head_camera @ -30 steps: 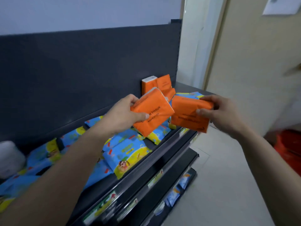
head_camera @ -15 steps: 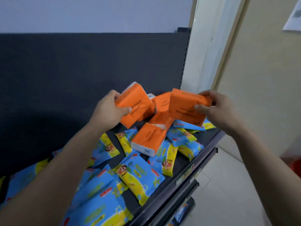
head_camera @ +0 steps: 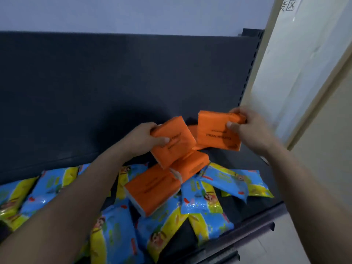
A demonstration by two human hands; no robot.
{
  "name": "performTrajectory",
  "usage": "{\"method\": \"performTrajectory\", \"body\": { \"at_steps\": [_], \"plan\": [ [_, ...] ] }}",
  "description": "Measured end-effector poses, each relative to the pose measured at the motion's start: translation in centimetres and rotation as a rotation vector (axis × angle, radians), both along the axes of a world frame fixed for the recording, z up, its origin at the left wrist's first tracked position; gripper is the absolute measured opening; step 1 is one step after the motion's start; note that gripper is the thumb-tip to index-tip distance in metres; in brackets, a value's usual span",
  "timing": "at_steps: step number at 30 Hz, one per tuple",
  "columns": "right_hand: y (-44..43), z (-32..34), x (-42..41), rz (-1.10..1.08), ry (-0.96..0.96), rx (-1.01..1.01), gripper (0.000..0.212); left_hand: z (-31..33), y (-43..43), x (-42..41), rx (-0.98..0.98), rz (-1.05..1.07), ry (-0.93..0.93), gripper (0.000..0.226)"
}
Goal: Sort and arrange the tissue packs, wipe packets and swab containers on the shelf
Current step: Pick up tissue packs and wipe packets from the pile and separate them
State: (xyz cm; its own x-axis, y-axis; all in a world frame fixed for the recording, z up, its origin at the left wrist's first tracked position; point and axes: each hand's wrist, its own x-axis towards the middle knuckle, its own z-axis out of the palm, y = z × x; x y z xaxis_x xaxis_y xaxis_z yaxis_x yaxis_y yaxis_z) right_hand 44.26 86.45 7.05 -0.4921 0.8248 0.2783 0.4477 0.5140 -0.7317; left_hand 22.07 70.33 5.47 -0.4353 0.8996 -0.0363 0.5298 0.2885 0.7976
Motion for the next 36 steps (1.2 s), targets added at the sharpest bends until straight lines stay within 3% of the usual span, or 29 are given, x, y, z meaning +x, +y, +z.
{"method": "performTrajectory", "body": {
  "at_steps": [7,16,26,31,36],
  "plan": [
    [4.6,-0.9,1.5,0.144,-0.148,-0.115,0.017,-2.0,4.8,0.8,-0.311,-0.005,-0.1,0.047],
    [7.4,-4.3,-1.9,0.282,-0.332,-0.078,0.028,-2.2,5.3,-1.4,-0.682,-0.151,-0.268,0.08],
    [7.9,-5.7,-4.9,0.347,-0.425,-0.09,0.053,-3.3,5.7,-1.8,-0.687,-0.246,-0.426,0.064],
    [8.2,-6.0,-5.4,0.346,-0.371,-0.119,0.091,-3.6,5.9,-1.6,-0.638,-0.246,-0.493,0.061],
    [8.0,-5.8,-5.9,0.353,-0.525,-0.056,0.093,-3.2,5.9,-1.5,-0.639,-0.272,-0.48,0.056]
  ]
}}
